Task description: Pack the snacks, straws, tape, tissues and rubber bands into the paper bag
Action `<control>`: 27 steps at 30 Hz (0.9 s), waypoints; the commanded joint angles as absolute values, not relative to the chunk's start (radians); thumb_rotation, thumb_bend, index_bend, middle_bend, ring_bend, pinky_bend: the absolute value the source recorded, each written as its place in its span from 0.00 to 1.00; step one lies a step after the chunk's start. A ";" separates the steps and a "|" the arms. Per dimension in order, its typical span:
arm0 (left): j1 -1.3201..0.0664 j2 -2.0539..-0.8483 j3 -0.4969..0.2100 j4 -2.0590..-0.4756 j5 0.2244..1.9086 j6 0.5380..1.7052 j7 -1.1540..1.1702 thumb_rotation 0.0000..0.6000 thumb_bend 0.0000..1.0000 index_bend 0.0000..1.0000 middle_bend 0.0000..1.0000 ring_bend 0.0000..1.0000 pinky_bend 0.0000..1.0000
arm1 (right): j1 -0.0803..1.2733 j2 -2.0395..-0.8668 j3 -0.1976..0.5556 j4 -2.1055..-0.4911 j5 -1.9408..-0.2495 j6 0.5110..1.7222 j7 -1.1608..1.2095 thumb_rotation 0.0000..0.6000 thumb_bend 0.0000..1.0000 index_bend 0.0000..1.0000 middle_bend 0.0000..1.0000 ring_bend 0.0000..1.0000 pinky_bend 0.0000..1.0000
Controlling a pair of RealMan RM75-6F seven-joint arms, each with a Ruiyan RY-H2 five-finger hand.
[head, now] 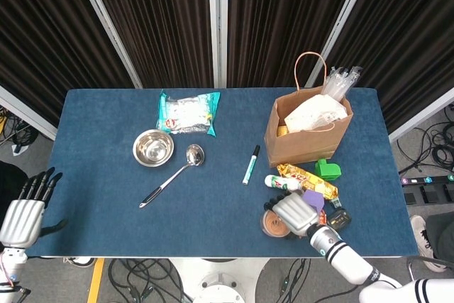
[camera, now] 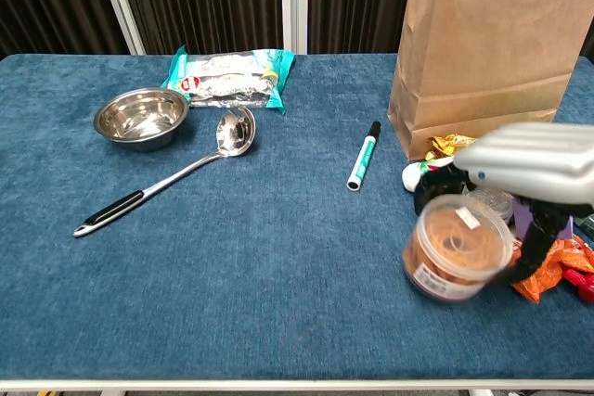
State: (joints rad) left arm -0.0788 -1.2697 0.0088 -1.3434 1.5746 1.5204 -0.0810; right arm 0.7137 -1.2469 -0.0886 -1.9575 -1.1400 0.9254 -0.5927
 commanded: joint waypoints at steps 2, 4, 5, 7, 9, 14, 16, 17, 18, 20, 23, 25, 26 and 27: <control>-0.080 -1.268 0.009 -1.348 1.577 1.522 -0.081 1.00 0.16 0.07 0.05 0.00 0.12 | 0.750 -1.186 0.012 -1.983 -1.174 0.937 -0.528 1.00 0.05 0.44 0.36 0.30 0.32; -0.081 -1.269 0.008 -1.349 1.578 1.521 -0.080 1.00 0.16 0.07 0.05 0.00 0.12 | 0.758 -1.162 0.051 -2.010 -1.200 0.960 -0.512 1.00 0.05 0.45 0.37 0.31 0.33; -0.082 -1.269 0.007 -1.350 1.579 1.522 -0.079 1.00 0.16 0.07 0.05 0.00 0.12 | 0.762 -1.144 0.077 -2.031 -1.217 0.981 -0.506 1.00 0.05 0.45 0.37 0.32 0.34; -0.082 -1.268 0.007 -1.353 1.581 1.524 -0.078 1.00 0.16 0.07 0.05 0.00 0.12 | 0.768 -1.122 0.118 -2.060 -1.244 1.019 -0.508 1.00 0.05 0.46 0.38 0.33 0.35; -0.083 -1.267 0.006 -1.356 1.582 1.525 -0.076 1.00 0.16 0.07 0.05 0.00 0.12 | 0.774 -1.101 0.167 -2.089 -1.276 1.071 -0.527 1.00 0.05 0.46 0.38 0.33 0.36; -0.085 -1.262 0.004 -1.360 1.585 1.526 -0.075 1.00 0.16 0.07 0.05 0.00 0.12 | 0.800 -1.103 0.296 -2.095 -1.293 1.179 -0.546 1.00 0.05 0.47 0.38 0.33 0.36; -0.087 -1.260 0.003 -1.361 1.583 1.523 -0.076 1.00 0.16 0.07 0.05 0.00 0.12 | 0.808 -1.104 0.334 -2.080 -1.293 1.213 -0.567 1.00 0.06 0.47 0.38 0.33 0.36; -0.086 -1.259 0.004 -1.361 1.583 1.523 -0.077 1.00 0.16 0.07 0.05 0.00 0.12 | 0.811 -1.106 0.353 -2.067 -1.292 1.238 -0.588 1.00 0.06 0.47 0.39 0.33 0.36; -0.086 -1.258 0.005 -1.361 1.584 1.524 -0.077 1.00 0.16 0.07 0.05 0.00 0.12 | 0.812 -1.107 0.366 -2.057 -1.291 1.256 -0.603 1.00 0.06 0.47 0.39 0.33 0.36; -0.085 -1.258 0.005 -1.360 1.584 1.524 -0.078 1.00 0.16 0.07 0.05 0.00 0.12 | 0.812 -1.109 0.388 -2.026 -1.285 1.293 -0.642 1.00 0.07 0.48 0.39 0.33 0.36; -0.086 -1.257 0.006 -1.359 1.585 1.524 -0.080 1.00 0.16 0.07 0.05 0.00 0.12 | 0.811 -1.121 0.405 -1.943 -1.294 1.345 -0.705 1.00 0.07 0.49 0.39 0.33 0.36; -0.086 -1.258 0.007 -1.360 1.586 1.523 -0.079 1.00 0.16 0.07 0.05 0.00 0.12 | 0.807 -1.137 0.405 -1.885 -1.303 1.373 -0.723 1.00 0.07 0.49 0.40 0.33 0.36; -0.087 -1.258 0.007 -1.361 1.587 1.522 -0.078 1.00 0.16 0.07 0.05 0.00 0.12 | 0.802 -1.147 0.403 -1.854 -1.299 1.384 -0.729 1.00 0.07 0.49 0.40 0.33 0.36; -0.087 -1.259 0.008 -1.362 1.588 1.522 -0.077 1.00 0.16 0.07 0.05 0.00 0.12 | 0.800 -1.155 0.403 -1.830 -1.293 1.390 -0.733 1.00 0.07 0.49 0.40 0.33 0.36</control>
